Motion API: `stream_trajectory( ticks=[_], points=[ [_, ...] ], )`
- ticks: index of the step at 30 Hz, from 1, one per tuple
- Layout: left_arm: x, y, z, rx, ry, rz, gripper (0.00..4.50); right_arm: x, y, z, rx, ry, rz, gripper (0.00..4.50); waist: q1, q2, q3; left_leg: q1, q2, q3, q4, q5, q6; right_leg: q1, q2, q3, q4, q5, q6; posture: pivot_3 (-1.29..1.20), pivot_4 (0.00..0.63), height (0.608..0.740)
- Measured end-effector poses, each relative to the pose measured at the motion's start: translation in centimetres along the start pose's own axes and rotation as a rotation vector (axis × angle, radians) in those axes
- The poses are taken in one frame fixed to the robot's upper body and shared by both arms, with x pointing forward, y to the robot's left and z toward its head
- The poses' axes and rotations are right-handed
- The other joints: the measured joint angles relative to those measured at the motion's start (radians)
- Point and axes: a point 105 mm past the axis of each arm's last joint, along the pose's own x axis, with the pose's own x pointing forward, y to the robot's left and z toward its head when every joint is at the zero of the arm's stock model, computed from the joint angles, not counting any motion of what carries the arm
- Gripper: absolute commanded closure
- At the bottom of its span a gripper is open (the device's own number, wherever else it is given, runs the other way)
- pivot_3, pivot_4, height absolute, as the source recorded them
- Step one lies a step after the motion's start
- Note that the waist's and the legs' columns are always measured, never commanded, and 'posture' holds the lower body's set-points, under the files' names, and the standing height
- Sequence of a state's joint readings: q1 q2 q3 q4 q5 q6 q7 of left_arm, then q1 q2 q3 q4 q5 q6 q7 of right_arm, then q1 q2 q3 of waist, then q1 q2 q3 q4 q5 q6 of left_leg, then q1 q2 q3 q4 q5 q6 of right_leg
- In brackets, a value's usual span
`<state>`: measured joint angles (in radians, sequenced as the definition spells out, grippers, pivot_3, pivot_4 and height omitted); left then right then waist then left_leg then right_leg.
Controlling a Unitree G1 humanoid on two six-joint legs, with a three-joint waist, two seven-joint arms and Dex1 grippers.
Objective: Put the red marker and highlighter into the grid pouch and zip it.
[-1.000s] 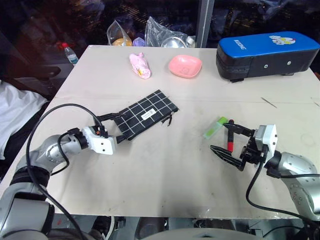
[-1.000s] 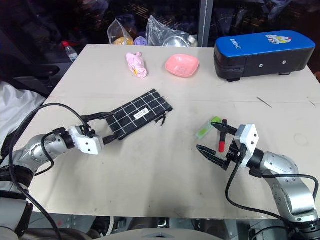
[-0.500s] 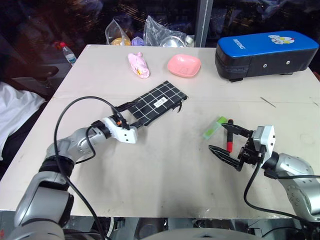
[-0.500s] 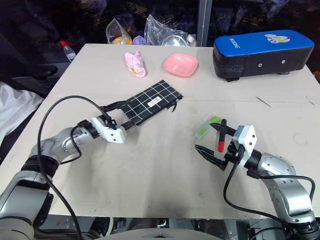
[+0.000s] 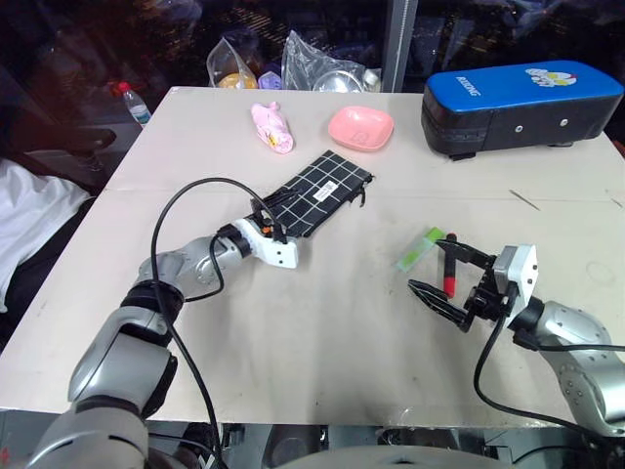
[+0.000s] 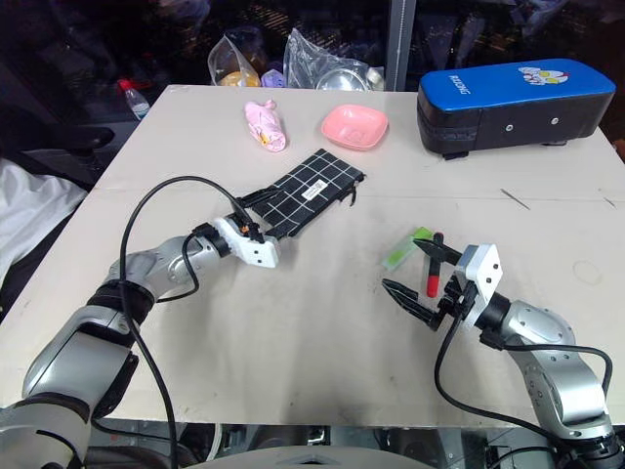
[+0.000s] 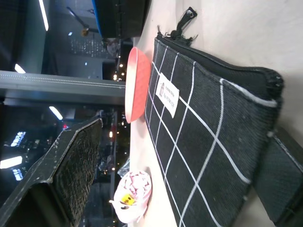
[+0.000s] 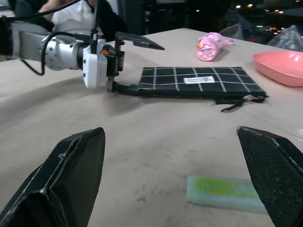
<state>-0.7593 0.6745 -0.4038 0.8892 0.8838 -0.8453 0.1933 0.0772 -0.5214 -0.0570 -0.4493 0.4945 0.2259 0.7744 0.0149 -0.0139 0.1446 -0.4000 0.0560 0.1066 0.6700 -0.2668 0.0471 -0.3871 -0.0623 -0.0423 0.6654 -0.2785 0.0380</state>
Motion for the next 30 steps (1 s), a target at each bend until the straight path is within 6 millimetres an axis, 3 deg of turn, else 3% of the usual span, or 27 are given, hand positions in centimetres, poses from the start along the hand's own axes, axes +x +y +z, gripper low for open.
stream_trajectory(
  ticks=[1,5,8,10,18,23,30],
  points=[
    [0.4,-0.1,-0.1,0.003,0.014,-0.002,0.74,0.1,-0.2,0.1,-0.007,-0.001,-0.012,0.0,0.0,0.0,0.0,0.0,0.0,0.0,0.0,0.0,0.0,0.0,0.0,0.0,0.0,0.0,0.0,0.0,0.15,0.74],
    [1.1,-0.7,-0.1,0.008,0.026,-0.016,2.44,0.3,-0.4,0.3,-0.022,-0.014,-0.032,0.0,-0.001,-0.001,0.001,-0.001,0.0,0.0,0.0,0.0,0.0,-0.001,0.0,0.0,0.0,0.0,0.0,0.0,0.15,0.74],
    [1.4,0.2,-0.1,0.025,0.02,0.016,3.9,0.4,-0.6,0.3,-0.025,-0.013,-0.043,0.0,0.0,-0.001,0.001,-0.001,0.0,0.0,0.0,0.0,-0.001,-0.002,0.0,0.0,0.0,0.0,0.0,0.0,0.15,0.74],
    [1.6,0.8,0.0,0.03,0.014,0.042,4.46,0.4,-0.6,0.3,-0.028,-0.013,-0.045,0.0,0.002,-0.001,0.001,-0.001,0.0,0.0,0.0,0.0,-0.001,-0.001,0.0,0.0,0.002,0.0,0.0,0.0,0.15,0.74],
    [1.3,0.7,-0.1,0.027,0.015,0.058,4.46,0.4,-0.7,0.0,-0.038,-0.002,-0.05,0.0,0.001,-0.001,0.001,0.0,0.0,0.0,0.002,0.0,-0.001,-0.001,0.0,0.001,0.005,0.0,0.0,0.0,0.15,0.74],
    [1.0,0.8,0.4,-0.145,0.0,0.085,4.46,1.1,-1.1,0.4,-0.055,0.001,-0.067,0.0,-0.002,-0.001,0.001,-0.001,0.0,0.001,0.002,0.001,-0.001,-0.003,-0.001,0.002,0.005,0.0,0.001,0.0,0.15,0.74],
    [1.9,1.3,4.6,-0.476,-0.161,0.109,4.46,4.0,-3.7,1.0,-0.095,0.073,-0.185,0.0,-0.004,-0.002,0.002,-0.005,0.0,0.003,0.006,0.001,-0.002,-0.01,0.0,0.004,0.012,-0.001,0.001,0.0,0.15,0.74]
  ],
)
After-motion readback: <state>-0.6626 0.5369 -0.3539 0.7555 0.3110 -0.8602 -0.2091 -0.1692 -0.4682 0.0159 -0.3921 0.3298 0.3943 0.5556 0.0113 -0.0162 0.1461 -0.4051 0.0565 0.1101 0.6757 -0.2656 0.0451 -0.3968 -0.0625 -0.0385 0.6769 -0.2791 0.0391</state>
